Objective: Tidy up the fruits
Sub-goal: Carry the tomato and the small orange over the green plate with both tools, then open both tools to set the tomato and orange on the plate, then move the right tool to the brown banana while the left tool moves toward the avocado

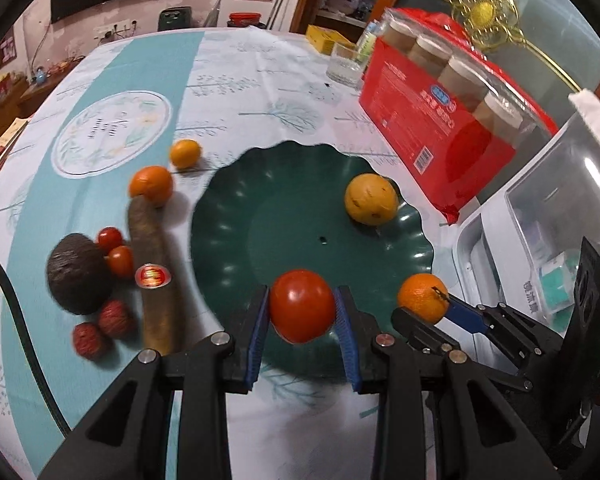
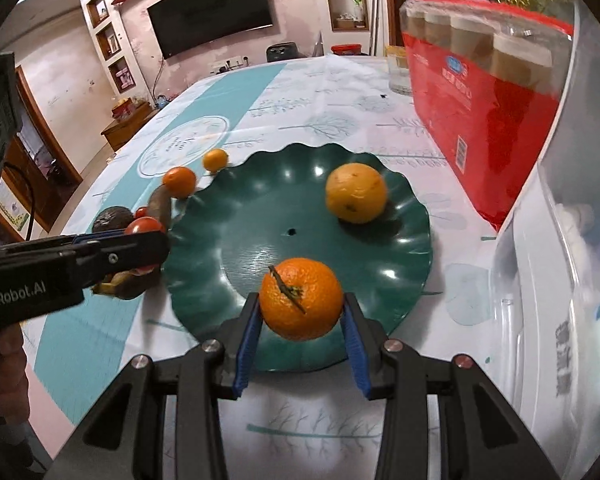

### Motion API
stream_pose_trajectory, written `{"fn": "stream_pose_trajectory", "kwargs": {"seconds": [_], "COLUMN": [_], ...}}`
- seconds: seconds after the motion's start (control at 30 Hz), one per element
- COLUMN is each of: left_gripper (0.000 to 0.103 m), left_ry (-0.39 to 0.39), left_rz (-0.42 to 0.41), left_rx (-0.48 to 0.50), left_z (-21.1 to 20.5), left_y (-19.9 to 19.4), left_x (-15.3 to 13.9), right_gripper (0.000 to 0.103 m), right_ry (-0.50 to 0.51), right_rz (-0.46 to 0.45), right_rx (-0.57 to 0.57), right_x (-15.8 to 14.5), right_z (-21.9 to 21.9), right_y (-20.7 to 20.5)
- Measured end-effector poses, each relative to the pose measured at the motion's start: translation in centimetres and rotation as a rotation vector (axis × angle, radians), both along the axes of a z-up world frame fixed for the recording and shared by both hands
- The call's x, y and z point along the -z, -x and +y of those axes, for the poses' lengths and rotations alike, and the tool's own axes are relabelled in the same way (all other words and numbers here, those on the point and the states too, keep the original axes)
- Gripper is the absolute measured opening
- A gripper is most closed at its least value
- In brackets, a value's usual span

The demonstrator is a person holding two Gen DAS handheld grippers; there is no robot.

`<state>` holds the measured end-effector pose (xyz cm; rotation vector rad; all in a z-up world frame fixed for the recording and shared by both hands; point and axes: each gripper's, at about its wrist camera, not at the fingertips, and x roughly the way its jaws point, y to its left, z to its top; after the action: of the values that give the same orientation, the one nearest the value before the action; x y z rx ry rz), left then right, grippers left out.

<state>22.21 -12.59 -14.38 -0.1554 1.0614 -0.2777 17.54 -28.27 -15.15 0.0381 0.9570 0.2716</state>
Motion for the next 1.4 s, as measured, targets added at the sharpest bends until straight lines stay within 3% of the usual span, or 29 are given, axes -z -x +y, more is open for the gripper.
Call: {"fn": "stream_pose_trajectory", "kwargs": {"seconds": [0.4,0.53,0.83,1.0,1.4], "left_gripper": [0.031,0.055,0.069,0.069,0.069], "left_ry": [-0.017,-0.010,0.038,0.070,0.063], "left_rz": [0.077,0.074,0.056,0.083,0.103], "left_rx": [0.029,0.007,-0.086,-0.147,-0.237], "left_z": [-2.9,-2.4,0.3,2.4,8.2], "left_y": [-1.5,-1.3,0.3,2.3,7.4], "left_x": [3.0,2.7,1.0,1.1,1.7], "right_gripper": [0.040,0.043,0.048,0.048,0.048], "right_ry": [-0.043,-0.041,-0.046,-0.053,-0.078], "right_rz": [0.072,0.090,0.070,0.055,0.083], "right_rx": [0.004,0.020,0.032,0.028,0.037], "right_x": [2.4,2.7,1.5,0.6,0.2], "right_z": [-1.3,-1.4,-1.4,-1.0,1.3], "right_y": [-1.6,-1.7,-0.7,0.5,3.3]}}
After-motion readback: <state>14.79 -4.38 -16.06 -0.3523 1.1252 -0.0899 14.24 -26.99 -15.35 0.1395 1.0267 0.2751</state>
